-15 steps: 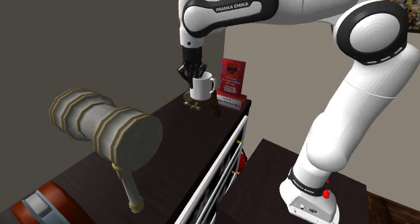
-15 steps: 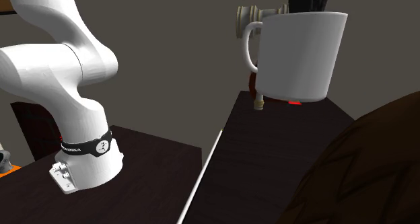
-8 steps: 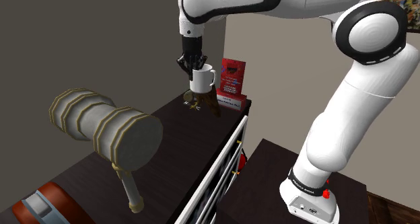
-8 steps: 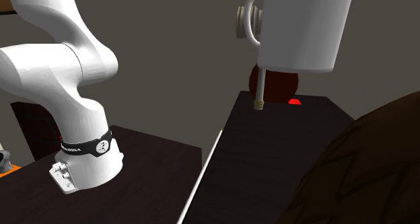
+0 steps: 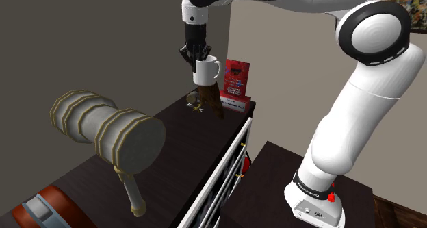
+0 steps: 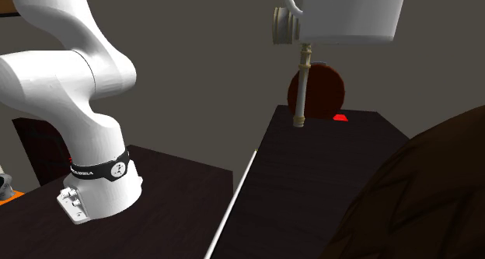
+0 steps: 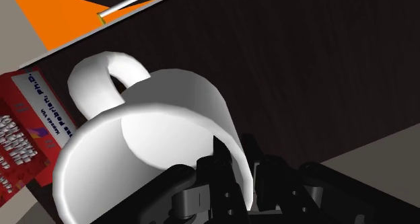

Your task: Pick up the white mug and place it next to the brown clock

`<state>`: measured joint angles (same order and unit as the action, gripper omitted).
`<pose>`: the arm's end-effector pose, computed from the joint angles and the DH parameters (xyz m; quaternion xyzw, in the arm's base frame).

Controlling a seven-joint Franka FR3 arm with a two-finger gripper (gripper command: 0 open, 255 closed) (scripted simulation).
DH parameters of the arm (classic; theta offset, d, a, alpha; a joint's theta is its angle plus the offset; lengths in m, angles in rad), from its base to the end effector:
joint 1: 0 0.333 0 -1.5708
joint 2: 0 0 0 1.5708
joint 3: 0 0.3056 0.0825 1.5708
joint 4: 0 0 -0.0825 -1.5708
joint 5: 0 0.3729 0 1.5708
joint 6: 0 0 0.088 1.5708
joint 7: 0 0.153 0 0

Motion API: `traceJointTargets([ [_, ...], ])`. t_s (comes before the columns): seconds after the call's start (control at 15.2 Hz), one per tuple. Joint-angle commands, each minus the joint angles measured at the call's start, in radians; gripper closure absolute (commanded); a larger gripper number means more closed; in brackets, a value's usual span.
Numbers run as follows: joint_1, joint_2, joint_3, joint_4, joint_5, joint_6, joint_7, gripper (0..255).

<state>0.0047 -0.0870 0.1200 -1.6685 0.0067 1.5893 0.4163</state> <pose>0.5143 0.0677 0.5705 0.9893 -0.1455 0.0040 0.0008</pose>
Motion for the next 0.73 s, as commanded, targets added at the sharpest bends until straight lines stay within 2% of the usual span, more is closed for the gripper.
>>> traceJointTargets([
  [0.0, 0.0, 0.012, 0.001, 0.043, -0.001, -0.031, 0.002, 255],
  [0.13, 0.001, 0.017, 0.001, 0.066, -0.002, -0.049, 0.002, 255],
  [0.66, 0.087, -0.009, 0.105, 0.039, 0.01, -0.047, 0.193, 255],
])
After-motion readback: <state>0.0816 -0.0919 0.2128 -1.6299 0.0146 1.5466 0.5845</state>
